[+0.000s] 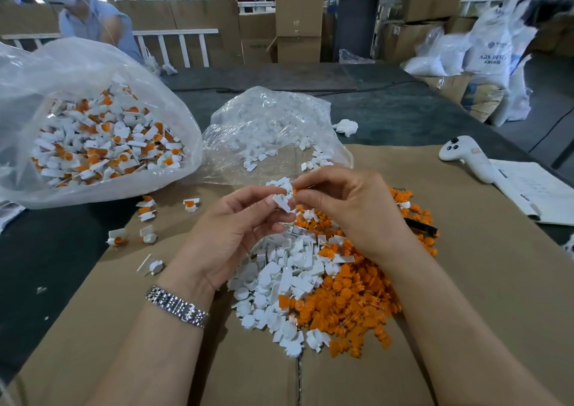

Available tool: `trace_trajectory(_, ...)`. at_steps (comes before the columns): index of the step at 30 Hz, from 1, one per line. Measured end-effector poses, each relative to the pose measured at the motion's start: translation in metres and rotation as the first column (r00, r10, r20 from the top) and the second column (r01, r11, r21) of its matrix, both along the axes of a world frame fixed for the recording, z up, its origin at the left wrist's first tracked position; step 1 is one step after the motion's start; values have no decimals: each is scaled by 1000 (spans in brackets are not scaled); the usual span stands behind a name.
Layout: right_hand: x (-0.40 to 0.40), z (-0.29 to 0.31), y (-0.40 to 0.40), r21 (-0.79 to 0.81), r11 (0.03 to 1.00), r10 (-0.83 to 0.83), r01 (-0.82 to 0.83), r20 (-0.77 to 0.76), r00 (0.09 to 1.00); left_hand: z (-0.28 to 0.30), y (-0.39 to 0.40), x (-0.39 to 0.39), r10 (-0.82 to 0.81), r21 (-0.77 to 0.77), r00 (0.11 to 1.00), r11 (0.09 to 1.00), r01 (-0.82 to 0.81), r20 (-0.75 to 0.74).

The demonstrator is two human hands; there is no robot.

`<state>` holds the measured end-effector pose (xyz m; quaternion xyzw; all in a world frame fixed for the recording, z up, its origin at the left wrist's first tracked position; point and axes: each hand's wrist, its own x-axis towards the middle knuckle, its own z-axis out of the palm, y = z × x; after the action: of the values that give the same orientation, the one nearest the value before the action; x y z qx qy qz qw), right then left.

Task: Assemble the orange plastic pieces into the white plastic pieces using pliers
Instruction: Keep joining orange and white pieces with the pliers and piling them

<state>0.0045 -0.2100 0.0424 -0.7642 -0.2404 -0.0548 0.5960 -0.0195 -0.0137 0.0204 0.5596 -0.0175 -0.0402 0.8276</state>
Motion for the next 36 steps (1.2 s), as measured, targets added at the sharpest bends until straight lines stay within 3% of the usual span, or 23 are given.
trace_trajectory(6, -2, 3, 1, -120, 990, -55, 69, 119, 991, 1, -1, -1, -10, 10, 1000, 1000, 10, 4)
trace_trajectory(18, -7, -2, 9, -261, 955, -99, 143, 175, 980, -1, -8, -2, 38, 130, 997, 990, -47, 71)
trace_trajectory(23, -7, 3, 5, -240, 970, -11, 27, 65, 998, 1, -5, -2, 7, -29, 1000, 1000, -8, -19)
trace_trajectory(36, -11, 3, 9, -317, 927, -105, 200, 292, 951, 2, -12, -4, 94, -19, 996, 995, -93, 5)
